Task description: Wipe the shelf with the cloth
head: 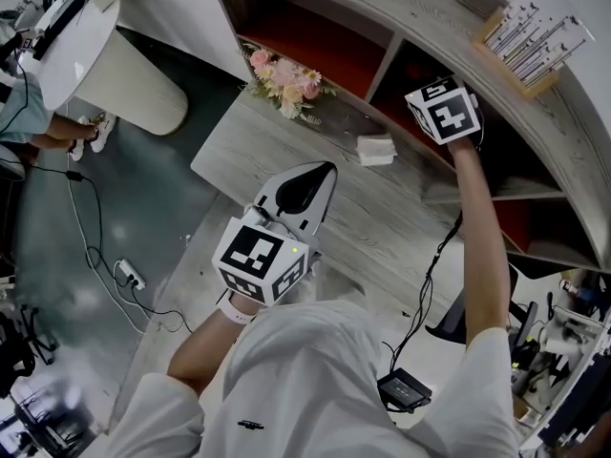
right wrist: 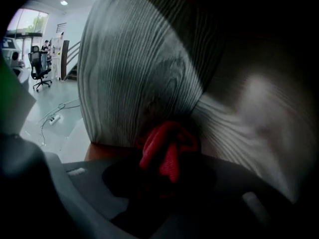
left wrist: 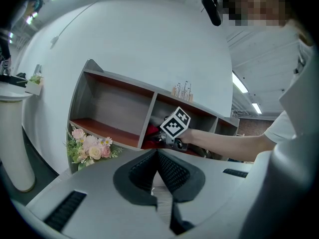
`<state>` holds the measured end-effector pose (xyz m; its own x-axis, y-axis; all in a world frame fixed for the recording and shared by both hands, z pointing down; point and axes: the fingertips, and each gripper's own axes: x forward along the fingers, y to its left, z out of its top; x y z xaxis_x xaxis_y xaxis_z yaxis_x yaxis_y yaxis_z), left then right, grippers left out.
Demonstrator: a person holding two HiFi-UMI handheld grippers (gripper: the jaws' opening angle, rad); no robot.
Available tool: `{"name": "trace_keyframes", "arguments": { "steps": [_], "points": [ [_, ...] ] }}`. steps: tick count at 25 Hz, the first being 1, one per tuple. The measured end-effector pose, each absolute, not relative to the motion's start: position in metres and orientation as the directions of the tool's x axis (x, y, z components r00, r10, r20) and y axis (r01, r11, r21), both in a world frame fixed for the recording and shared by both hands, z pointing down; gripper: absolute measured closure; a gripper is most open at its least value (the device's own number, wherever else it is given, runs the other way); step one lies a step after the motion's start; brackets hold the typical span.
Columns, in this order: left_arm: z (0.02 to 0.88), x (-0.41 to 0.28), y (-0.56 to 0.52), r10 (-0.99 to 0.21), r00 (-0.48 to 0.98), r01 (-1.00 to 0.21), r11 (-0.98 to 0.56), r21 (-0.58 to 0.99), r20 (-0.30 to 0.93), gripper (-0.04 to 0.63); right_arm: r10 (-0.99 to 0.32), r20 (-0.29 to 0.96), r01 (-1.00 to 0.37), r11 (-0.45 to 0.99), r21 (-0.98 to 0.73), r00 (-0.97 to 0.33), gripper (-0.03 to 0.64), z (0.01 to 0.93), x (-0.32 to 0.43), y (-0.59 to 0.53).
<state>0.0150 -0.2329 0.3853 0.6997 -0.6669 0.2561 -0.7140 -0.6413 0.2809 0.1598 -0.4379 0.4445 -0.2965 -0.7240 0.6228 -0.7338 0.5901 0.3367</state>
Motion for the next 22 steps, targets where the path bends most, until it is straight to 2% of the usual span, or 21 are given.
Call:
{"name": "trace_keyframes", "arguments": {
  "steps": [4, 13, 22],
  "points": [
    [0.386, 0.015, -0.23, -0.663, 0.704, -0.71, -0.643, 0.287, 0.255, 0.589, -0.735, 0.607, -0.67, 0.617, 0.413, -0.302, 0.48, 0.44, 0.15, -0.428],
    [0.382, 0.019, -0.22, -0.654, 0.716, -0.698, -0.659, 0.28, 0.245, 0.589, -0.691, 0.58, -0.592, 0.702, 0.396, -0.432, 0.482, 0.427, 0.123, -0.388],
    [0.376, 0.022, -0.205, -0.639, 0.732, -0.681, -0.684, 0.263, 0.236, 0.589, -0.72, 0.522, -0.537, 0.691, 0.484, -0.457, 0.482, 0.411, 0.103, -0.355]
  ]
}}
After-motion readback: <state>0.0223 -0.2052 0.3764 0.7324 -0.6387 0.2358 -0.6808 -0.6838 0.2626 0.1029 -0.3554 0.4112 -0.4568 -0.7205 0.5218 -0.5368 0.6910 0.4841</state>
